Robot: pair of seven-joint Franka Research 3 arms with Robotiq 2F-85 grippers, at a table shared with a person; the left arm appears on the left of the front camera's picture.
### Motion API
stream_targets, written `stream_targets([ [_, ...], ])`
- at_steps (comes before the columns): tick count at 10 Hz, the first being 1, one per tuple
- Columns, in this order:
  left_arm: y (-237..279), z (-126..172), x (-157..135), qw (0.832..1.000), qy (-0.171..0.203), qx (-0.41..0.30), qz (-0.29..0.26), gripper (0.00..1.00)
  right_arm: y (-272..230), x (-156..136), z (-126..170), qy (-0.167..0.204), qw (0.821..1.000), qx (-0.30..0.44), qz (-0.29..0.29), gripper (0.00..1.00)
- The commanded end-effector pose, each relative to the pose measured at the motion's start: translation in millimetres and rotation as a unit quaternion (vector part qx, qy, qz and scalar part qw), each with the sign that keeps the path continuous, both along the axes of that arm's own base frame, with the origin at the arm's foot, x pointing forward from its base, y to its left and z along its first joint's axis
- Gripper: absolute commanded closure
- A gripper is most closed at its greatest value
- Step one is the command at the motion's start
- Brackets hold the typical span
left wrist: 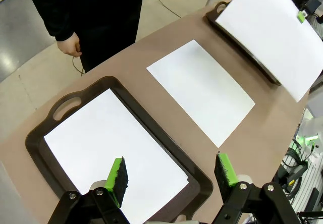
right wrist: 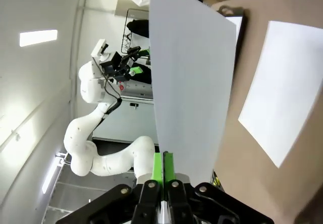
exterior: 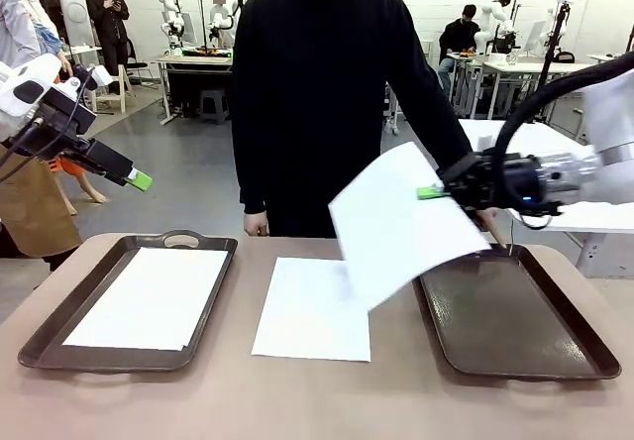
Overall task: Sort the A4 documents.
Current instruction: Place the A4 Paper in the designated Handle tray.
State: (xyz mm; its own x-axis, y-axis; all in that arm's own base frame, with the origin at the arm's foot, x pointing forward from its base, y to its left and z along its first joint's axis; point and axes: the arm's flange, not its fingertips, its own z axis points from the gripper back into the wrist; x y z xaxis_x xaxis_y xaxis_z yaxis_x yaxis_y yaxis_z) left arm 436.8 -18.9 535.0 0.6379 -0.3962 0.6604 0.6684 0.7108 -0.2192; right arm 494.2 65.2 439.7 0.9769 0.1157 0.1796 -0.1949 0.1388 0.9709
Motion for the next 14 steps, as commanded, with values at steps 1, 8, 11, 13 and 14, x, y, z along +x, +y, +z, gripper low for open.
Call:
stream_targets([
  [1, 0.6, 0.7, -0.9, 1.0, -0.001, -0.004, -0.005, 0.1, -18.5, 4.1, 4.0, -0.021, 1.0, -0.015, 0.01, 0.99],
  [8, 0.6, 0.7, -0.9, 1.0, -0.001, -0.004, -0.005, 0.1, -40.0, 2.2, -55.0, -0.024, 0.996, -0.083, -0.003, 0.99],
  [11, 0.6, 0.7, -0.9, 1.0, -0.001, -0.004, -0.005, 0.1, -80.0, -2.2, -80.2, -0.019, 0.985, -0.166, -0.04, 0.99],
  [13, 0.6, 0.7, -0.9, 1.0, -0.001, -0.004, -0.005, 0.1, -104.9, -2.4, -97.4, -0.022, 0.971, -0.229, -0.068, 0.99],
  [14, 0.6, 0.7, -0.9, 1.0, -0.001, -0.004, -0.005, 0.1, -116.4, -0.9, -102.5, -0.025, 0.964, -0.251, -0.087, 0.99],
])
